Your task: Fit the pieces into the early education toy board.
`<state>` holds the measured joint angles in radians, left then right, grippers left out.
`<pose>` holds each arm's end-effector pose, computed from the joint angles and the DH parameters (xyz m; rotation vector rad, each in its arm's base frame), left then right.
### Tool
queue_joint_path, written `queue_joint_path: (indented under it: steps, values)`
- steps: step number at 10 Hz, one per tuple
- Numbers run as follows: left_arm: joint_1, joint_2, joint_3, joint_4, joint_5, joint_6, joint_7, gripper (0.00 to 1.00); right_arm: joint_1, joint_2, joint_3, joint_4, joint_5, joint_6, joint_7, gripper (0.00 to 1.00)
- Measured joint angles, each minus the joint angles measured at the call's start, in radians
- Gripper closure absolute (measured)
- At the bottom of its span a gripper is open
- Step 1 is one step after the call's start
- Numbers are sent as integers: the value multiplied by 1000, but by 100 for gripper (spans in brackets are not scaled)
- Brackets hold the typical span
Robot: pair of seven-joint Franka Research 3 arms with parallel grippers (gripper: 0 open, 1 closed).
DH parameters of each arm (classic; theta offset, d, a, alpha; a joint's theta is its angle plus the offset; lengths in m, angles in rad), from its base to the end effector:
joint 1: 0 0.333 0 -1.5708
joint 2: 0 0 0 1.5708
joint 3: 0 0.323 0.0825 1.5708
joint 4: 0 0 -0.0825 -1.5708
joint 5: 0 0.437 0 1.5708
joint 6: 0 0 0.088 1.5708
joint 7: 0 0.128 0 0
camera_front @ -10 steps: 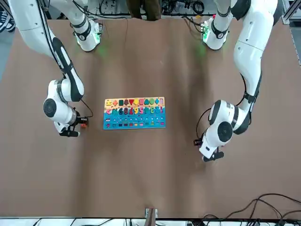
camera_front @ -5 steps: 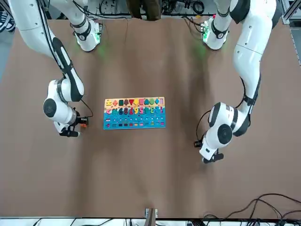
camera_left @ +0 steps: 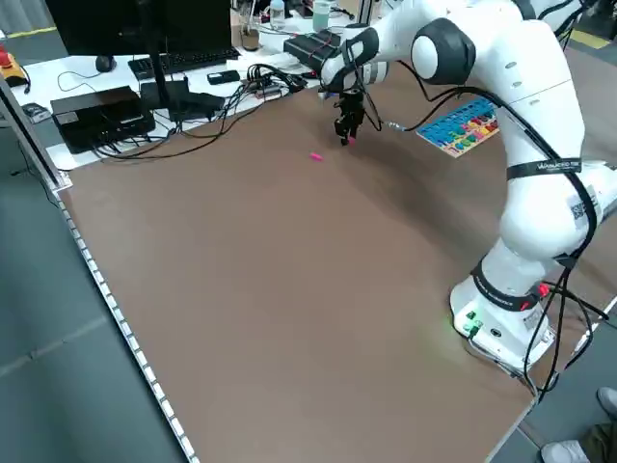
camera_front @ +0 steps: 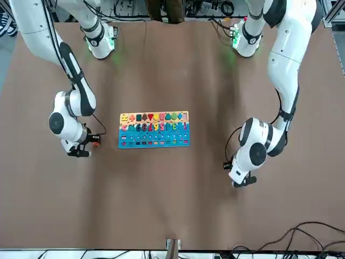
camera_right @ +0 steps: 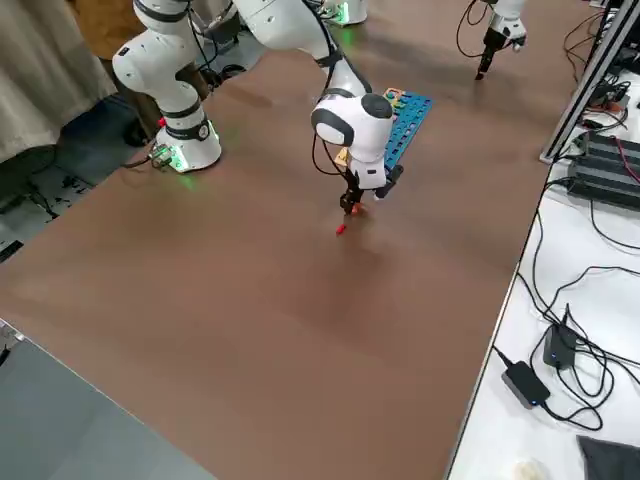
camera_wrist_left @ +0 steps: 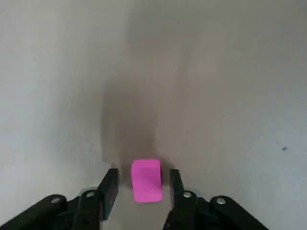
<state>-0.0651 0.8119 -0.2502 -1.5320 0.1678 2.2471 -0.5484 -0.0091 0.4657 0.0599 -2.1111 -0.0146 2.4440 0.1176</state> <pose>0.7124 -0.2045 0.1275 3.1017 0.2988 -0.1336 0.5919 0.0318 0.1216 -3.1258 0.0931 0.2082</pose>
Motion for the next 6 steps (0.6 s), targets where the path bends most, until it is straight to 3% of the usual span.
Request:
queue_joint_path:
  steps: [6]
  values:
    - [0, 0, 0, 4, 0, 0, 7, 56, 0, -1, 0, 0, 0, 8, 0, 51]
